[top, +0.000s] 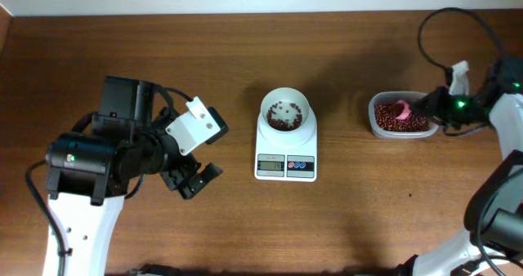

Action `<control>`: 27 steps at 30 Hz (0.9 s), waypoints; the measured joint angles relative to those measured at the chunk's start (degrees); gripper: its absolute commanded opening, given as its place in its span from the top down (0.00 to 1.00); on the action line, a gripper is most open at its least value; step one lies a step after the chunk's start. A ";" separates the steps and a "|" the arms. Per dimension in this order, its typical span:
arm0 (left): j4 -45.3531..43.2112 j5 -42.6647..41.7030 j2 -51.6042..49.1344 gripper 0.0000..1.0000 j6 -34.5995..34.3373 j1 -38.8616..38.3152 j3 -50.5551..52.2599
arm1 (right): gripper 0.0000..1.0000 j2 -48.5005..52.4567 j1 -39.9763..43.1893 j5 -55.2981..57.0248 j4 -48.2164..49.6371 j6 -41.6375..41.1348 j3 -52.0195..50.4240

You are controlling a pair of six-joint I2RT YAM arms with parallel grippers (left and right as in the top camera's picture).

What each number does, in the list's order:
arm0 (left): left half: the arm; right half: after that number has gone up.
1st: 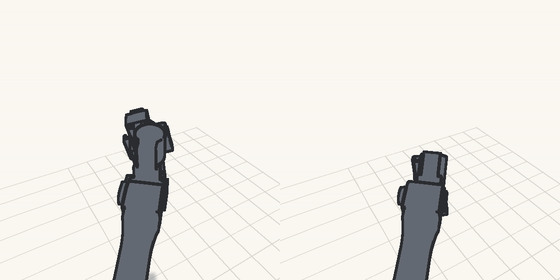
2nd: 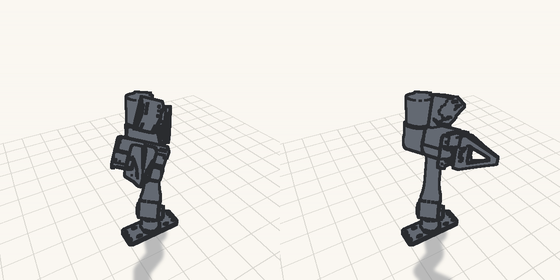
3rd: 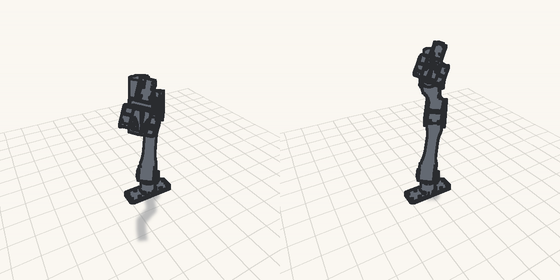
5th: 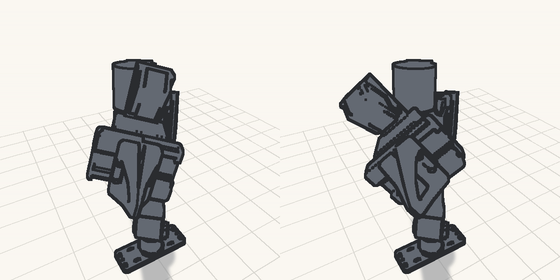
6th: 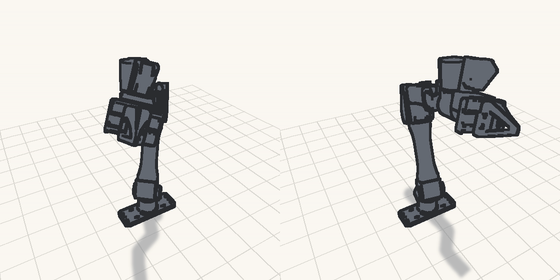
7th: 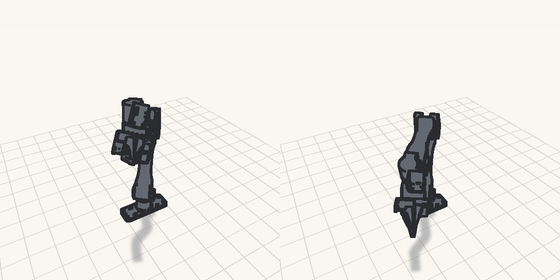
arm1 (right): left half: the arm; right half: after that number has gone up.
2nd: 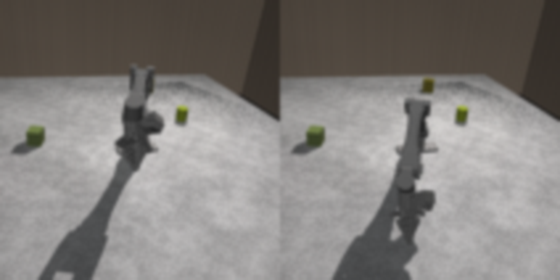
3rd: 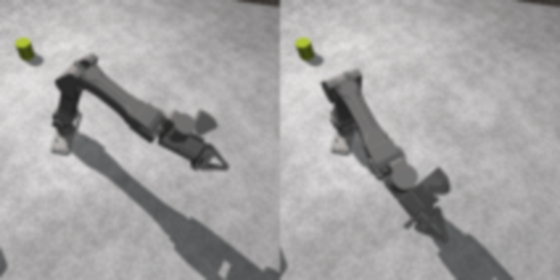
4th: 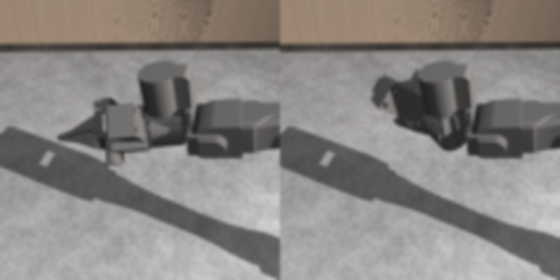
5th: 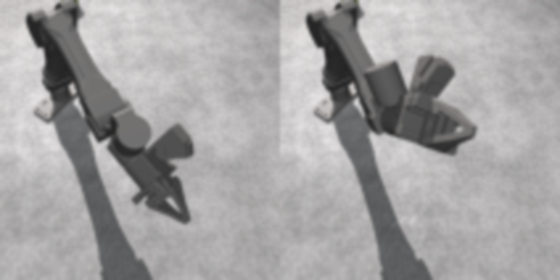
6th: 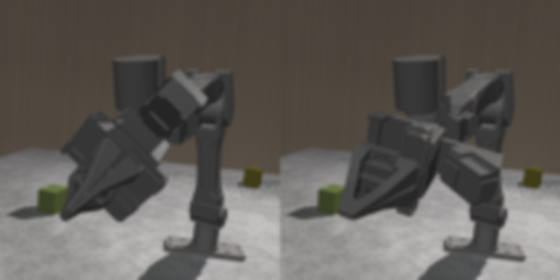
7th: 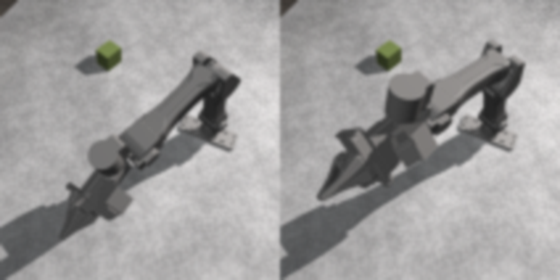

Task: Scoop and weigh 50g on scale
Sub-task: 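Return the scoop to the tub and scoop more beans, then move the scoop over the bowl and pour the beans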

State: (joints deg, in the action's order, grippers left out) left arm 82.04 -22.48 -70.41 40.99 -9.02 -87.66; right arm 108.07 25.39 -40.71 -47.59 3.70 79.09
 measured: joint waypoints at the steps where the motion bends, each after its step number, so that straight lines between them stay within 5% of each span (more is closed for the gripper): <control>1: 0.00 0.00 0.00 0.01 0.00 0.00 0.00 | 0.96 0.00 1.22 -1.86 -0.59 -0.07 -0.02; 17: 0.00 0.00 0.00 0.01 0.00 0.00 0.00 | 0.96 0.00 7.52 -25.55 -5.77 -0.09 0.00; 27: 0.00 0.02 0.00 0.01 0.00 0.00 0.00 | 0.96 0.00 -5.95 -32.72 -5.75 -0.15 -0.02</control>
State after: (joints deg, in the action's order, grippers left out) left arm 82.04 -22.46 -70.41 40.99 -9.02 -87.66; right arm 108.07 19.44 -73.43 -53.34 3.55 79.07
